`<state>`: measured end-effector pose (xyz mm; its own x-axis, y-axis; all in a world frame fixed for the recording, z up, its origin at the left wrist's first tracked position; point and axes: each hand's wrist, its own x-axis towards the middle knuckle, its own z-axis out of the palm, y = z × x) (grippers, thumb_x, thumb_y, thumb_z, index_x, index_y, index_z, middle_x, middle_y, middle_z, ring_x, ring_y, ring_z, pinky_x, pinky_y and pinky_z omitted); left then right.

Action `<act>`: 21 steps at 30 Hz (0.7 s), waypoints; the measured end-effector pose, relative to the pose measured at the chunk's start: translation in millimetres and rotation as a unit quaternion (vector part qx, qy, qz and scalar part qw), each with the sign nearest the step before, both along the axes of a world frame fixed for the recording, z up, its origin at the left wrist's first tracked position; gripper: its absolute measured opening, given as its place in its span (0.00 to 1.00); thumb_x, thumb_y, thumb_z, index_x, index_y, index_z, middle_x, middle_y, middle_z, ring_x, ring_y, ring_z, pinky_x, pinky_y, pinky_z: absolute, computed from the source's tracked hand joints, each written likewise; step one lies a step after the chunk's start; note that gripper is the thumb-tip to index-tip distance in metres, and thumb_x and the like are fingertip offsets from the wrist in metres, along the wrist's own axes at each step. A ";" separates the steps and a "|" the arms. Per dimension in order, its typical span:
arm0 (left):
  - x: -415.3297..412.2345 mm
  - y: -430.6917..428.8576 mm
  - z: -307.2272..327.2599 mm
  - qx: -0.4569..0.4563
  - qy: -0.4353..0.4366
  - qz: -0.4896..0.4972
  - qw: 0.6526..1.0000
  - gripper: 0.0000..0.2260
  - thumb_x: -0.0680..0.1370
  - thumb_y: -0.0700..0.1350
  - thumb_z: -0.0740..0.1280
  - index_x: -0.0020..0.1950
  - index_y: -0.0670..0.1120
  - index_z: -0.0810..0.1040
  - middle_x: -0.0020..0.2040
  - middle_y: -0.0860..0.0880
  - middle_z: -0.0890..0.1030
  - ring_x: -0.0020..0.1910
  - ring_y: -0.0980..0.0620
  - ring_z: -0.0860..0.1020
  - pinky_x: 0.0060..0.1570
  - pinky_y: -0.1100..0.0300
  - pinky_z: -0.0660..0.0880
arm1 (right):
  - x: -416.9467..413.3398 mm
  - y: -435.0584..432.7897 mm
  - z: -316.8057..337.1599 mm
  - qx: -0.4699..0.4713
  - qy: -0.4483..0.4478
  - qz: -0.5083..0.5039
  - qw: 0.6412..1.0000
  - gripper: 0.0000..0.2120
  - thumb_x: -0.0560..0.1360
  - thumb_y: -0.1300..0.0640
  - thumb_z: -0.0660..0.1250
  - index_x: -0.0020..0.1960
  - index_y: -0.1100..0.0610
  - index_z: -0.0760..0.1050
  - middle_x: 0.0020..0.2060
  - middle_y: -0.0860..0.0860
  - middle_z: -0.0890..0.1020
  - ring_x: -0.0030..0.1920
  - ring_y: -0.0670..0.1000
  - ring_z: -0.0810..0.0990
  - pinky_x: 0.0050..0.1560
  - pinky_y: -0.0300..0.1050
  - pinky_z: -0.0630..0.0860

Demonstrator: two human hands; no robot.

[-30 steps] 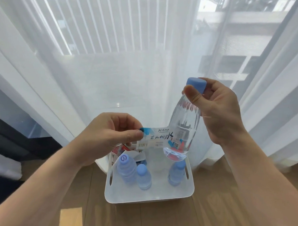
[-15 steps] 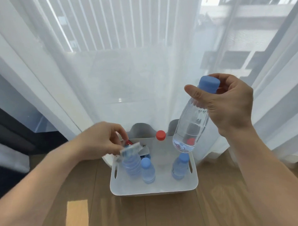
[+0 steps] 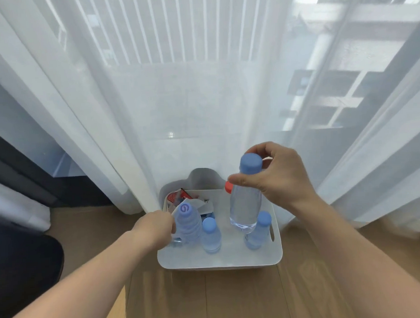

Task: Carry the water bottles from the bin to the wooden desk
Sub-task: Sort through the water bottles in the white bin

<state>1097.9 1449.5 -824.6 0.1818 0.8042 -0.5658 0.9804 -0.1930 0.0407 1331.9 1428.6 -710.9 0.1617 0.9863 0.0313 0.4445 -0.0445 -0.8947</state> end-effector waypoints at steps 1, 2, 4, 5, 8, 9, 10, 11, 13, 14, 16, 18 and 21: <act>0.8 -0.3 -0.3 -0.017 0.015 -0.011 1.000 0.12 0.74 0.37 0.61 0.53 0.46 0.80 0.53 0.46 0.82 0.49 0.47 0.80 0.52 0.54 0.79 | -1.6 0.4 -6.0 -0.013 -0.010 0.009 1.000 0.20 0.55 0.54 0.82 0.41 0.50 0.75 0.35 0.43 0.80 0.33 0.44 0.76 0.32 0.28 0.73; 1.1 -0.2 1.6 -0.028 0.026 -0.017 0.999 0.09 0.74 0.38 0.61 0.49 0.45 0.79 0.52 0.46 0.81 0.46 0.47 0.79 0.51 0.55 0.78 | -3.2 1.0 -11.7 -0.025 -0.026 0.021 0.999 0.20 0.56 0.54 0.82 0.42 0.51 0.76 0.35 0.43 0.80 0.34 0.43 0.76 0.33 0.27 0.72; 0.6 1.3 8.7 -0.036 0.033 -0.016 0.999 0.07 0.74 0.38 0.60 0.46 0.47 0.75 0.52 0.46 0.81 0.43 0.48 0.77 0.51 0.56 0.78 | -5.9 2.3 -22.4 -0.050 -0.066 0.053 0.995 0.20 0.57 0.56 0.82 0.44 0.52 0.76 0.37 0.43 0.78 0.35 0.40 0.75 0.34 0.25 0.72; -0.6 3.4 11.9 -0.035 0.027 -0.013 0.999 0.08 0.74 0.38 0.59 0.48 0.47 0.76 0.54 0.46 0.81 0.45 0.48 0.78 0.52 0.56 0.78 | -6.8 2.5 -28.2 -0.063 -0.090 0.070 0.991 0.20 0.57 0.57 0.81 0.45 0.52 0.76 0.37 0.42 0.78 0.36 0.40 0.75 0.35 0.25 0.71; -3.4 9.1 28.8 -0.011 -0.008 0.012 1.000 0.17 0.76 0.41 0.59 0.63 0.50 0.76 0.59 0.47 0.81 0.54 0.48 0.79 0.56 0.56 0.78 | -7.7 2.8 -49.9 -0.096 -0.154 0.103 0.978 0.20 0.58 0.59 0.80 0.47 0.53 0.78 0.42 0.46 0.80 0.41 0.45 0.78 0.43 0.35 0.76; -4.1 10.1 33.9 -0.002 -0.024 0.017 1.000 0.17 0.76 0.42 0.59 0.64 0.51 0.76 0.59 0.48 0.81 0.54 0.48 0.79 0.56 0.56 0.77 | -7.8 2.1 -57.1 -0.110 -0.169 0.111 0.973 0.20 0.59 0.60 0.80 0.48 0.54 0.78 0.43 0.47 0.80 0.44 0.48 0.77 0.44 0.37 0.76; -3.7 10.5 39.4 0.002 -0.037 0.019 0.999 0.17 0.77 0.43 0.59 0.64 0.51 0.76 0.59 0.49 0.81 0.54 0.49 0.79 0.56 0.57 0.77 | -7.8 1.2 -64.1 -0.123 -0.180 0.123 0.968 0.19 0.60 0.62 0.78 0.49 0.54 0.78 0.44 0.48 0.79 0.45 0.49 0.76 0.43 0.35 0.73; -3.1 10.4 43.7 0.003 -0.046 0.017 0.999 0.16 0.77 0.44 0.59 0.64 0.50 0.75 0.60 0.50 0.80 0.55 0.49 0.79 0.57 0.58 0.77 | -7.5 -0.1 -70.8 -0.135 -0.189 0.139 0.963 0.18 0.62 0.64 0.77 0.50 0.55 0.78 0.45 0.48 0.78 0.46 0.49 0.75 0.41 0.33 0.70; -1.3 9.6 50.2 0.002 -0.053 0.005 0.999 0.17 0.78 0.45 0.58 0.66 0.50 0.73 0.64 0.50 0.78 0.58 0.49 0.77 0.59 0.58 0.74 | -7.1 -3.2 -83.2 -0.155 -0.218 0.167 0.949 0.16 0.64 0.65 0.74 0.49 0.55 0.77 0.48 0.49 0.79 0.49 0.49 0.75 0.43 0.34 0.70; 0.1 9.3 52.5 0.000 -0.054 -0.003 0.999 0.17 0.78 0.45 0.58 0.67 0.50 0.73 0.65 0.50 0.77 0.60 0.49 0.76 0.60 0.57 0.73 | -6.6 -4.9 -88.6 -0.162 -0.235 0.171 0.943 0.15 0.65 0.65 0.74 0.49 0.55 0.77 0.50 0.50 0.80 0.50 0.50 0.76 0.47 0.37 0.71; 2.7 8.9 54.4 -0.001 -0.058 -0.018 0.998 0.18 0.78 0.45 0.58 0.68 0.50 0.71 0.66 0.50 0.76 0.62 0.49 0.75 0.61 0.58 0.72 | -5.1 -6.8 -97.1 -0.178 -0.256 0.164 0.936 0.15 0.65 0.65 0.73 0.50 0.55 0.77 0.53 0.51 0.80 0.53 0.51 0.77 0.50 0.41 0.73; 5.1 8.4 55.0 0.001 -0.067 -0.027 0.997 0.18 0.78 0.45 0.57 0.68 0.51 0.71 0.65 0.49 0.77 0.60 0.49 0.76 0.59 0.58 0.72 | -3.8 -6.3 -103.2 -0.191 -0.262 0.153 0.934 0.16 0.65 0.66 0.73 0.50 0.54 0.77 0.53 0.52 0.80 0.54 0.53 0.78 0.52 0.44 0.75; 7.5 10.4 56.5 0.017 -0.086 -0.038 0.995 0.17 0.78 0.46 0.57 0.66 0.53 0.72 0.63 0.49 0.79 0.57 0.48 0.77 0.58 0.57 0.74 | -4.4 -5.4 -105.4 -0.195 -0.256 0.152 0.935 0.14 0.66 0.67 0.72 0.50 0.55 0.78 0.52 0.53 0.82 0.53 0.53 0.79 0.55 0.46 0.77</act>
<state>1105.4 1459.9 -768.1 0.3347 0.8027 -0.4935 0.9420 -0.2704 0.1990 1327.5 1423.2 -816.3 -0.0653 0.9367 -0.3439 0.8548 -0.1253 -0.5035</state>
